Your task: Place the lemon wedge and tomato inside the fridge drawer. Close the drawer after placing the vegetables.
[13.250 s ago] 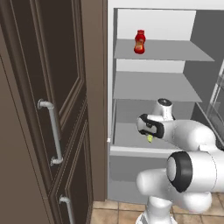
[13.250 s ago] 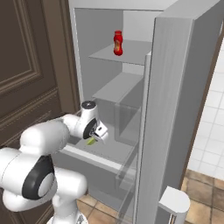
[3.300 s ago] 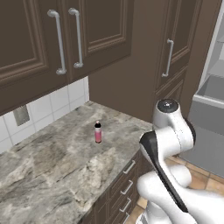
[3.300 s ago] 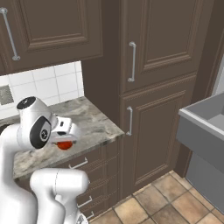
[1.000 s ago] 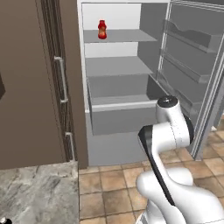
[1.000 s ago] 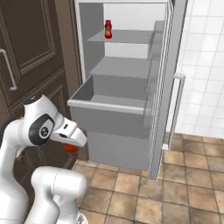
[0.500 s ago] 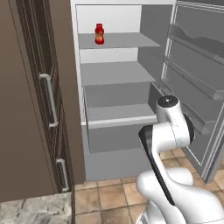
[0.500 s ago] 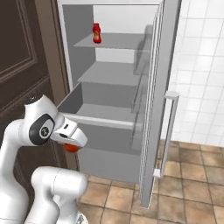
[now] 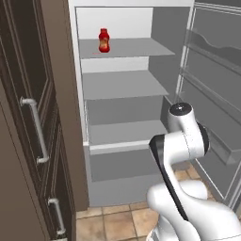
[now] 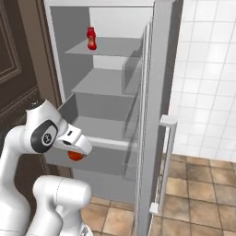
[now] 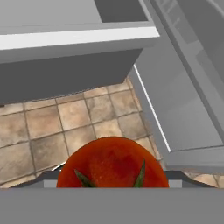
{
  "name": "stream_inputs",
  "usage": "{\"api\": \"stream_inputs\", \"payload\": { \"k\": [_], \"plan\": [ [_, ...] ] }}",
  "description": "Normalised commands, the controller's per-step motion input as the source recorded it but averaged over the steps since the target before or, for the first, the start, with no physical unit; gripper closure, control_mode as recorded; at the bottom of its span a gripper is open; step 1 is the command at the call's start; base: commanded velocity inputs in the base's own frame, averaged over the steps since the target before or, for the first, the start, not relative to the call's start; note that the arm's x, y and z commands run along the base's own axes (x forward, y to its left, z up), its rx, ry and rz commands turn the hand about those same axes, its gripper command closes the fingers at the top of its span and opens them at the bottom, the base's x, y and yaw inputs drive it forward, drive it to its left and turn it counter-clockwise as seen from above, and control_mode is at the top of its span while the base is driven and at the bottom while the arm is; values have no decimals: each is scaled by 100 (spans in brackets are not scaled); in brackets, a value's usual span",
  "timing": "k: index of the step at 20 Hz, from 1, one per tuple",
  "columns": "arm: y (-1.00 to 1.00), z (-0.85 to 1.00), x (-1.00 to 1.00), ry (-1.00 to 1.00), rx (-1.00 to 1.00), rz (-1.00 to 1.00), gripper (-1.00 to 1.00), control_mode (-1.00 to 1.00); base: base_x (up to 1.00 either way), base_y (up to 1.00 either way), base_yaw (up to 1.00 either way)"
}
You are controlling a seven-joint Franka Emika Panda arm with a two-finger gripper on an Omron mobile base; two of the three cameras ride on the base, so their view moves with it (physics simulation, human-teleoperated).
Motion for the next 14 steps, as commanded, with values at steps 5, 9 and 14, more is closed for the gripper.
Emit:
{"api": "stream_inputs", "payload": {
  "k": [5,9,14],
  "plan": [
    [0,0,0,0,0,0,100,100,35,-35,0],
    [0,0,0,0,0,0,100,100,57,-14,0],
    [0,0,0,0,0,0,100,100,55,-12,0]
  ]
}}
